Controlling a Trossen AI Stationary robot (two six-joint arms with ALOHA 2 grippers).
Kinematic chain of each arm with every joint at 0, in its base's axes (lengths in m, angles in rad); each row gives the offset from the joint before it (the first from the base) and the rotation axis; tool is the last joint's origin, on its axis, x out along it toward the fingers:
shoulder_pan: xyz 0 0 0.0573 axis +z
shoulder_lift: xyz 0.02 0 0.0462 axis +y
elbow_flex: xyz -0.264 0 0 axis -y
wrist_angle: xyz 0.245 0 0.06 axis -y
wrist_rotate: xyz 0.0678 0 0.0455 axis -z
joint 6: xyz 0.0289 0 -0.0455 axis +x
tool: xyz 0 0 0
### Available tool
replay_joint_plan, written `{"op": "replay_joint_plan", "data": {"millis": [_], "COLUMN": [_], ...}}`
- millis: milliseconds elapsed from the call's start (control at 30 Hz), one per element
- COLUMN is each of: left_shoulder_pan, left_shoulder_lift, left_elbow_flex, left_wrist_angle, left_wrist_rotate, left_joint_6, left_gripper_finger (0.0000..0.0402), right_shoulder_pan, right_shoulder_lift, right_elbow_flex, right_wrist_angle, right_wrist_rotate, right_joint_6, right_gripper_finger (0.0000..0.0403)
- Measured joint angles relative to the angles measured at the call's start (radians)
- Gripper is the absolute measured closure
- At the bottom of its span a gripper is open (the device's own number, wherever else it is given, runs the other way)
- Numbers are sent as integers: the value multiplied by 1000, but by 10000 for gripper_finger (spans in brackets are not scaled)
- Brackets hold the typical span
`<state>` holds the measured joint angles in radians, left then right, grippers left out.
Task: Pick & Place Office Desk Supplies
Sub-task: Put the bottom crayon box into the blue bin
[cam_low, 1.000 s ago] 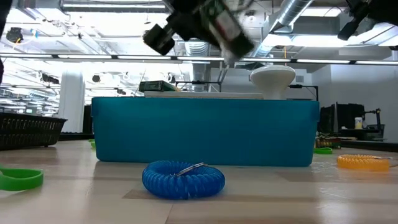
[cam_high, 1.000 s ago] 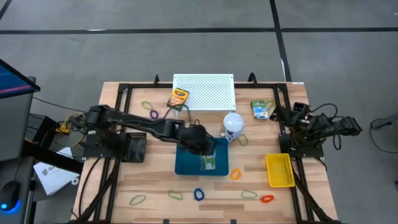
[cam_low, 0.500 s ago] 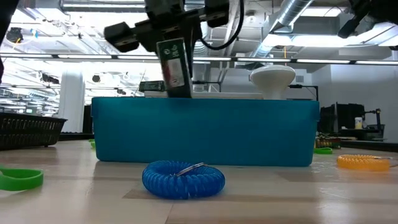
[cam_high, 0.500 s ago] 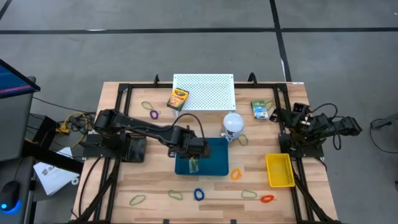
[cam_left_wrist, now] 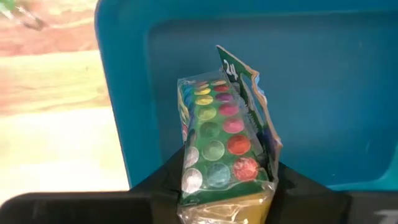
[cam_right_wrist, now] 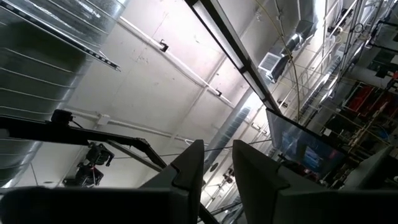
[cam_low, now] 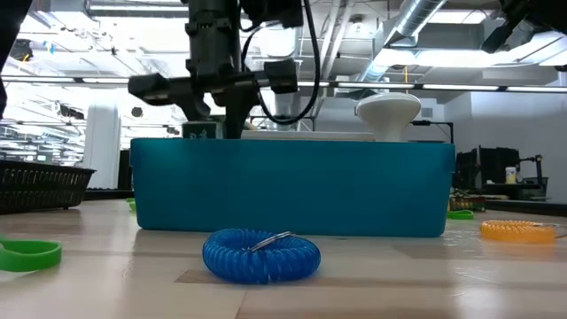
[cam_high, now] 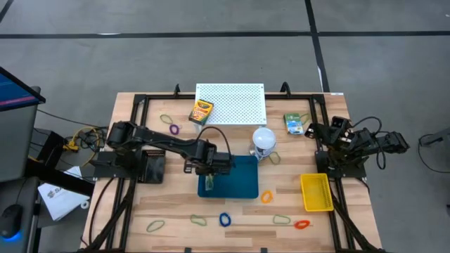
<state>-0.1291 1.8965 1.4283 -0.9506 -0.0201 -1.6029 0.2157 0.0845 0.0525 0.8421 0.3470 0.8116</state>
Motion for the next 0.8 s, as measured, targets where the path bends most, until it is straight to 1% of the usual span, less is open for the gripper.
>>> {"op": "replay_joint_plan", "data": {"millis": [133, 333, 633, 700, 800], "left_shoulder_pan": [21, 30, 30, 30, 30], "left_shoulder_lift": [0, 12, 10, 10, 8], "left_elbow_flex": [-5, -6, -14, -26, -38], "left_wrist_angle": [-1, -4, 18, 41, 60], "left_wrist_rotate": [5, 55, 53, 53, 52], "left_joint_6": [44, 93, 106, 106, 106], "left_gripper_finger": [305, 305, 304, 299, 282], "right_shoulder_pan": [0, 0, 0, 0, 0], "right_shoulder_lift": [0, 0, 0, 0, 0], "right_elbow_flex": [0, 0, 0, 0, 0], "right_wrist_angle": [0, 0, 0, 1, 1], "right_wrist_rotate": [-3, -3, -3, -3, -5], "right_joint_6": [0, -8, -34, -35, -37], "right_gripper_finger": [320, 320, 320, 320, 320]}}
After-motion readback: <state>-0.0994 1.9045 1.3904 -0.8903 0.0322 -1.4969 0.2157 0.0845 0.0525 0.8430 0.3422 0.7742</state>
